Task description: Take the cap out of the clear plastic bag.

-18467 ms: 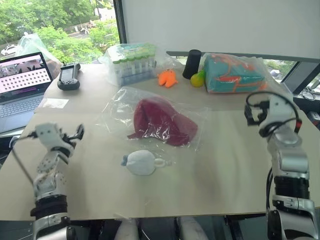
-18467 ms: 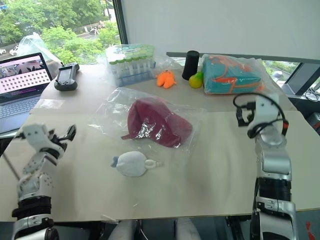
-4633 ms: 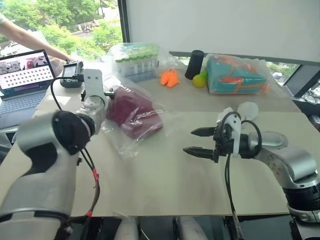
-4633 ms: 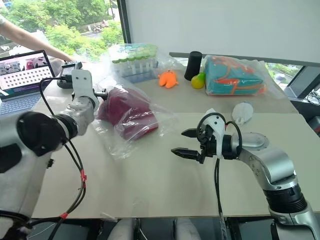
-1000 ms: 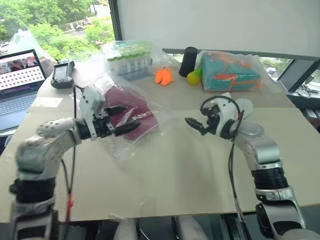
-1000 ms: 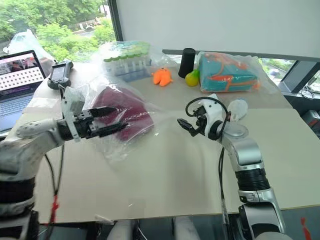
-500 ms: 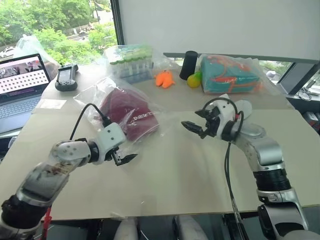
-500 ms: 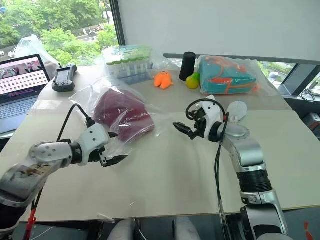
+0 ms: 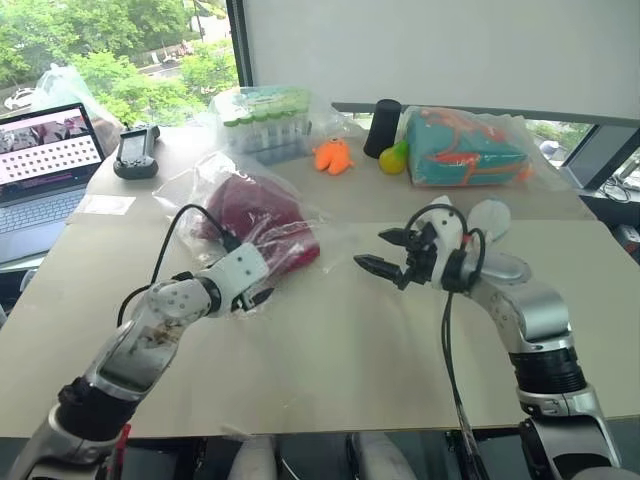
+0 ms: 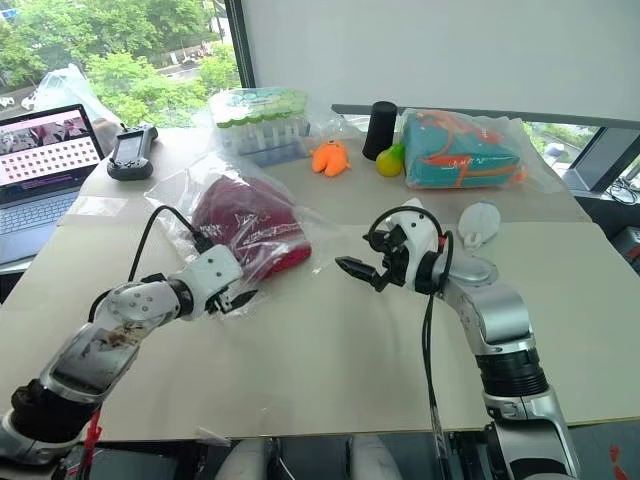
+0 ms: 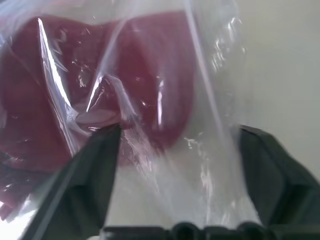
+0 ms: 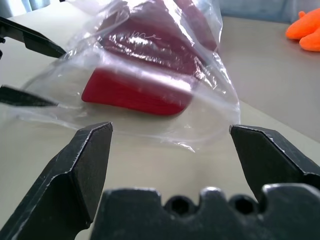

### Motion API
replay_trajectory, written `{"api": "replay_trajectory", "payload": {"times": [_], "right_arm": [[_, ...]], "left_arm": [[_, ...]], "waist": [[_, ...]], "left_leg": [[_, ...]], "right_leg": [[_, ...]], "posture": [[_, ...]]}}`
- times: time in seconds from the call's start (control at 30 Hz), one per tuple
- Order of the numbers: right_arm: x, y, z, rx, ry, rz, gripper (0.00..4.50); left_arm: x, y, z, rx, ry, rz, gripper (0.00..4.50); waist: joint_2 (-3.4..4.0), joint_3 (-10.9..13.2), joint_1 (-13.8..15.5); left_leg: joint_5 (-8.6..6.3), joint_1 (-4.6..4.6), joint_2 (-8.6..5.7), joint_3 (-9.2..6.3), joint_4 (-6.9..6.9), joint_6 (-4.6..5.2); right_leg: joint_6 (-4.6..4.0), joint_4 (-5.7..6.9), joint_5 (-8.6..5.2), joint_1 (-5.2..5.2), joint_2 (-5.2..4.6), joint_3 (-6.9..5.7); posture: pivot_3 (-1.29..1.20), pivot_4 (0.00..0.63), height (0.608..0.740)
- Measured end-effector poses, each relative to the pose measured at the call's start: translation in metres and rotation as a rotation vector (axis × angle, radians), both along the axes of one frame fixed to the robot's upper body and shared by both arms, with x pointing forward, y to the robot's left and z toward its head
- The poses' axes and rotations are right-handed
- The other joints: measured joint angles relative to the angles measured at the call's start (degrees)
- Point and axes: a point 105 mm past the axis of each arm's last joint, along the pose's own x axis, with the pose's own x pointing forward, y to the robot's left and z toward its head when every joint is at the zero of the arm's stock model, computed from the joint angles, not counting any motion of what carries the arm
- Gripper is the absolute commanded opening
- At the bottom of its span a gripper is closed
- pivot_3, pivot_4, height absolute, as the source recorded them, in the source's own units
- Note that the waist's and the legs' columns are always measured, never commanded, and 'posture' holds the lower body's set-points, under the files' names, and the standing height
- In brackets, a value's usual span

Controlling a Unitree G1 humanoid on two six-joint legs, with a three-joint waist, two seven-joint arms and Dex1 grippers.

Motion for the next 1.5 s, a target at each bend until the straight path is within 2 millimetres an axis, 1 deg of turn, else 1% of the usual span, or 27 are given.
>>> {"api": "replay_trajectory", "payload": {"times": [0.03, 0.07, 0.17, 0.23, 0.43, 0.6, 0.73, 0.8, 0.87, 0.93, 1.0, 1.07, 1.1, 1.23, 1.3, 1.37, 1.43, 1.5], "right_arm": [[0.0, 0.0, 0.0, 0.0, 0.001, 0.003, 4.5], [-0.001, 0.001, -0.001, -0.002, 0.003, 0.007, 4.5], [-0.005, 0.006, -0.004, -0.011, 0.015, 0.04, 4.5], [-0.007, 0.009, -0.006, -0.017, 0.019, 0.058, 4.5], [-0.011, 0.013, -0.004, -0.022, 0.014, 0.088, 4.5], [-0.016, 0.02, -0.005, -0.033, 0.016, 0.126, 4.5], [-0.028, 0.037, -0.003, -0.043, 0.007, 0.204, 4.5], [-0.034, 0.048, -0.001, -0.041, -0.006, 0.241, 4.5], [-0.042, 0.07, 0.004, -0.026, -0.035, 0.298, 4.5], [-0.044, 0.083, 0.008, -0.025, -0.058, 0.311, 4.5], [-0.04, 0.093, 0.013, -0.036, -0.104, 0.29, 4.5], [-0.032, 0.104, 0.017, -0.065, -0.184, 0.241, 4.5], [-0.028, 0.111, 0.017, -0.088, -0.233, 0.221, 4.5], [-0.022, 0.126, 0.011, -0.116, -0.314, 0.188, 4.5], [-0.021, 0.129, 0.014, -0.11, -0.354, 0.179, 4.5], [-0.018, 0.13, 0.017, -0.145, -0.423, 0.173, 4.5], [-0.014, 0.131, 0.014, -0.192, -0.475, 0.174, 4.5], [-0.012, 0.131, 0.011, -0.2, -0.479, 0.176, 4.5]], "left_arm": [[0.001, -0.001, 0.003, -0.003, -0.012, 0.002, 1.86], [0.003, 0.0, 0.004, -0.004, -0.018, 0.006, 1.57], [0.005, 0.0, 0.004, -0.017, -0.02, 0.022, 0.44], [0.005, 0.0, 0.004, -0.017, -0.023, 0.026, 0.05], [0.006, 0.004, 0.007, 0.01, -0.04, 0.028, 0.05], [0.005, 0.014, 0.023, -0.01, -0.073, 0.007, 0.05], [0.005, 0.026, 0.048, -0.12, -0.092, -0.011, 0.05], [0.006, 0.029, 0.063, -0.177, -0.113, -0.021, 0.05], [0.009, 0.034, 0.087, -0.248, -0.157, -0.028, 0.05], [0.009, 0.036, 0.098, -0.275, -0.185, -0.029, 0.05], [0.011, 0.038, 0.1, -0.301, -0.179, -0.021, 0.05], [0.013, 0.041, 0.096, -0.316, -0.16, -0.001, 0.05], [0.014, 0.042, 0.096, -0.321, -0.157, 0.004, 0.05], [0.015, 0.04, 0.097, -0.329, -0.161, 0.0, 0.05], [0.014, 0.04, 0.096, -0.334, -0.157, -0.003, 0.05], [0.014, 0.039, 0.096, -0.341, -0.152, -0.006, 0.05], [0.014, 0.038, 0.095, -0.349, -0.143, -0.008, 0.05], [0.013, 0.037, 0.096, -0.352, -0.142, -0.013, 0.05]], "waist": [[0.0, 0.0, -0.07], [0.0, 0.0, -0.11], [0.0, 0.0, -0.11], [0.0, 0.0, -0.07], [0.0, 0.0, -0.06], [0.0, 0.0, -0.1], [-0.01, 0.01, -0.07], [-0.03, 0.02, -0.04], [-0.02, 0.02, -0.19], [-0.02, 0.01, -0.22], [-0.02, 0.01, -0.15], [-0.03, 0.01, -0.12], [-0.03, 0.01, -0.12], [-0.03, 0.01, -0.11], [-0.03, 0.02, -0.07], [-0.03, 0.02, -0.08], [-0.03, 0.02, -0.12], [-0.03, 0.02, -0.13]], "left_leg": [[0.0, 0.0, 0.0, 0.0, 0.0, 0.0], [0.0, 0.0, 0.01, 0.0, -0.01, 0.0], [0.0, 0.0, 0.0, 0.0, 0.0, 0.0], [0.0, 0.0, 0.0, 0.0, 0.0, 0.0], [0.0, 0.0, 0.0, -0.01, 0.0, 0.0], [0.0, 0.0, 0.01, -0.01, 0.0, 0.0], [0.0, -0.01, 0.03, -0.01, 0.0, 0.0], [0.0, -0.02, 0.03, -0.02, 0.0, 0.0], [0.0, 0.0, 0.03, -0.03, 0.01, 0.0], [0.0, 0.0, 0.03, -0.03, 0.0, 0.0], [0.0, 0.0, 0.03, -0.03, 0.0, 0.0], [0.0, -0.01, 0.03, -0.04, 0.0, -0.01], [0.0, -0.02, 0.03, -0.04, 0.0, -0.01], [0.0, -0.09, 0.03, -0.04, 0.0, -0.01], [0.0, -0.12, 0.03, -0.05, 0.0, -0.01], [0.0, -0.1, 0.03, -0.05, 0.0, -0.01], [0.0, -0.09, 0.03, -0.05, 0.0, -0.01], [0.0, -0.09, 0.03, -0.06, 0.0, -0.01]], "right_leg": [[0.0, 0.0, 0.0, 0.0, 0.0, 0.01], [0.0, 0.0, 0.0, -0.01, 0.0, 0.0], [0.0, 0.0, 0.0, 0.0, 0.0, 0.0], [0.0, 0.0, 0.0, 0.01, 0.0, 0.0], [0.0, 0.0, 0.0, 0.0, 0.0, 0.0], [0.0, -0.01, 0.0, -0.01, 0.0, 0.0], [0.01, -0.01, -0.01, -0.02, 0.0, -0.04], [0.03, -0.01, -0.01, -0.02, 0.0, -0.05], [0.16, -0.01, -0.09, -0.02, 0.01, -0.05], [0.23, 0.0, -0.13, -0.01, 0.01, -0.05], [0.17, 0.01, -0.09, -0.02, 0.01, -0.05], [0.01, 0.0, 0.0, -0.02, 0.01, -0.07], [0.01, 0.0, 0.0, -0.04, 0.01, -0.07], [0.0, -0.02, 0.0, -0.09, 0.0, -0.08], [0.0, -0.02, 0.01, -0.1, 0.0, -0.09], [-0.01, -0.02, 0.01, -0.09, -0.01, -0.09], [-0.01, -0.01, 0.01, -0.09, -0.01, -0.11], [-0.01, 0.0, 0.01, -0.09, 0.0, -0.12]], "posture": [[0.0, 0.15, 0.74], [0.0, 0.15, 0.74], [0.0, 0.15, 0.74], [0.0, 0.15, 0.74], [0.0, 0.15, 0.74], [0.0, 0.15, 0.74], [0.0, 0.15, 0.74], [0.0, 0.15, 0.74], [0.0, 0.15, 0.74], [0.0, 0.15, 0.74], [0.0, 0.15, 0.74], [0.0, 0.15, 0.74], [0.0, 0.15, 0.74], [0.0, 0.15, 0.74], [0.0, 0.15, 0.74], [0.0, 0.15, 0.74], [0.0, 0.15, 0.74], [0.0, 0.15, 0.74]]}}
